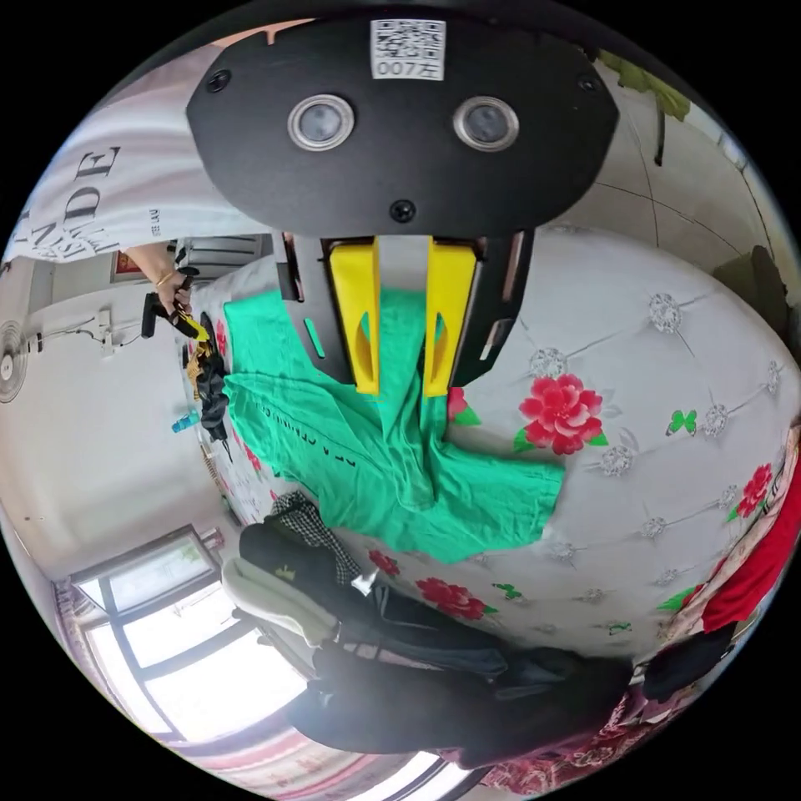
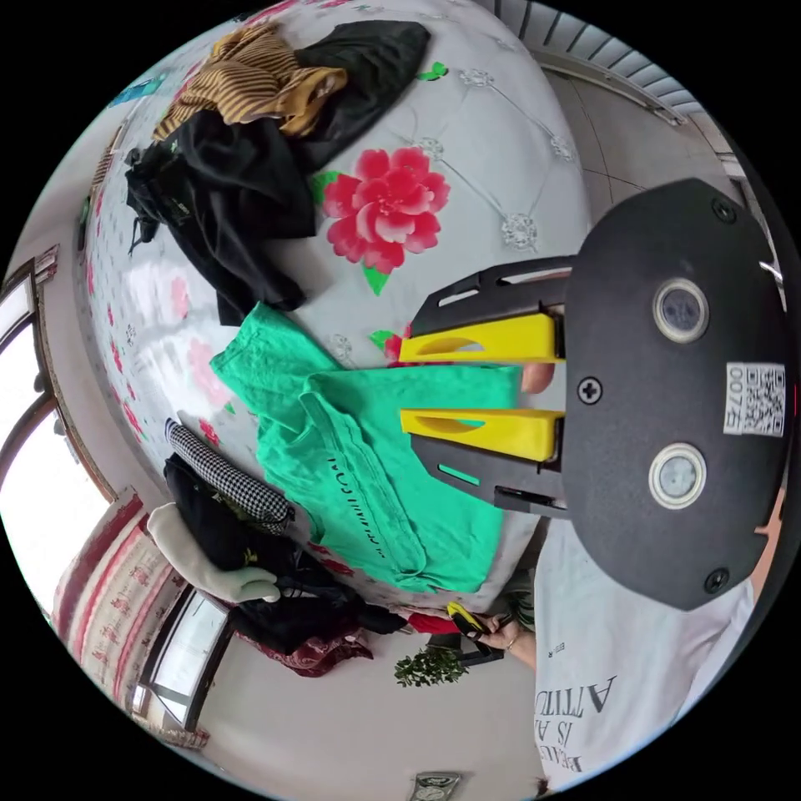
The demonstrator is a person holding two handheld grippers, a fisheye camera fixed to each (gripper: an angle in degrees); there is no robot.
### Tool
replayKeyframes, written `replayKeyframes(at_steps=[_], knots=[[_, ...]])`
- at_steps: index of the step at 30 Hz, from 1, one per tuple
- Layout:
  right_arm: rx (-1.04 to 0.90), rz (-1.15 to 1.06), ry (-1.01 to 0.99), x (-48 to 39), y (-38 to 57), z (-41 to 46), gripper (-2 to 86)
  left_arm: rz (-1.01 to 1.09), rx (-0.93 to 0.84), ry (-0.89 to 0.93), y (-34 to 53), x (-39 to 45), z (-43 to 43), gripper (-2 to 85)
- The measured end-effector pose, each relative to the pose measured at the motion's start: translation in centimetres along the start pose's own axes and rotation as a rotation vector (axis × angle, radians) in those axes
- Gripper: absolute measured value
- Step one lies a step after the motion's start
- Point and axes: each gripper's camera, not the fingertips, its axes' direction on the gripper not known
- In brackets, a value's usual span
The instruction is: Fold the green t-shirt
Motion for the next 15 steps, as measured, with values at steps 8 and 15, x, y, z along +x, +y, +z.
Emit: replayKeyframes(at_steps=[8,15], knots=[[-0.175,-0.030,-0.014,0.4,2.8,3.3,0.5,0.106,-0.205,-0.143,1.0,2.8,3.3,1.6],[0.041,-0.177,-0.180,-0.4,1.8,-7.3,-0.2,0.170,-0.095,0.112,-1.0,1.5,-6.5,-0.6]])
